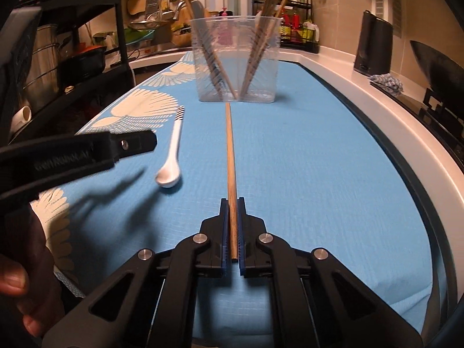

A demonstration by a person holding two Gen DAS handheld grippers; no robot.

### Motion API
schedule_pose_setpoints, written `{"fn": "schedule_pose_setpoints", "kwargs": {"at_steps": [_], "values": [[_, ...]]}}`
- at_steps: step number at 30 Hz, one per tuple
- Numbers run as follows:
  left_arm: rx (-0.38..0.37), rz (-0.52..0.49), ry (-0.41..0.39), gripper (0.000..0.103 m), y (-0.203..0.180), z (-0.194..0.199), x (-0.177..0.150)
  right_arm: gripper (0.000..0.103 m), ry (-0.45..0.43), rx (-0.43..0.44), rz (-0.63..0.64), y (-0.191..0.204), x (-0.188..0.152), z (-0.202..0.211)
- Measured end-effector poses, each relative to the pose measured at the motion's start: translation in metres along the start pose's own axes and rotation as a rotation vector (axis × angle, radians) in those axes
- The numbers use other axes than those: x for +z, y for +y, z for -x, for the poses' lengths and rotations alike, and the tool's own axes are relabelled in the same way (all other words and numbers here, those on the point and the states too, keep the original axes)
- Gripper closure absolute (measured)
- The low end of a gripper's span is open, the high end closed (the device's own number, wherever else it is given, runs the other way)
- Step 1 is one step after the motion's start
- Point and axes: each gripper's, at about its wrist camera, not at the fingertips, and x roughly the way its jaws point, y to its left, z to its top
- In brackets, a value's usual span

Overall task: Organize utensils
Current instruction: 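Close the left tool on the white spoon bowl while the right tool grasps the chopstick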

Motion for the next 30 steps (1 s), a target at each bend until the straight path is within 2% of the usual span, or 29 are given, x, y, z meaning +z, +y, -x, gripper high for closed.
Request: {"fn": "schedule_pose_setpoints", "kwargs": {"at_steps": [3, 5, 9, 12, 13, 16, 24, 27, 30], "values": [[0.013, 0.022, 0.028, 0.073, -0.006, -0.011, -0.005, 0.098, -0.004, -0.024, -0.028, -0.014, -0.001, 0.002], [0.061, 0.022, 0.056, 0.073, -0.011, -0.019, -0.010, 0.098, -0.003, -0.038, -0.038, -0.022, -0.002, 0.003], [0.106, -0.016, 0.033, 0.073, -0.022, -0.019, -0.015, 0.097, 0.005, -0.049, -0.056, -0.034, -0.006, 0.002], [0.144, -0.062, 0.020, 0.083, -0.030, -0.016, -0.020, 0.097, 0.011, -0.047, -0.057, -0.036, -0.009, 0.001], [0.163, -0.080, 0.020, 0.091, -0.031, -0.015, -0.020, 0.097, 0.010, -0.047, -0.053, -0.035, -0.009, 0.002], [0.172, -0.093, 0.018, 0.096, -0.029, -0.011, -0.019, 0.097, 0.014, -0.032, -0.048, -0.034, -0.008, 0.001], [0.227, -0.063, -0.005, 0.097, -0.011, 0.004, -0.019, 0.096, 0.013, -0.047, -0.059, -0.038, -0.008, 0.000], [0.201, -0.041, -0.006, 0.097, -0.008, 0.004, -0.018, 0.095, 0.015, -0.050, -0.058, -0.039, -0.007, -0.001], [0.175, -0.016, -0.012, 0.089, -0.005, 0.003, -0.019, 0.095, 0.017, -0.045, -0.058, -0.039, -0.006, -0.002]]}}
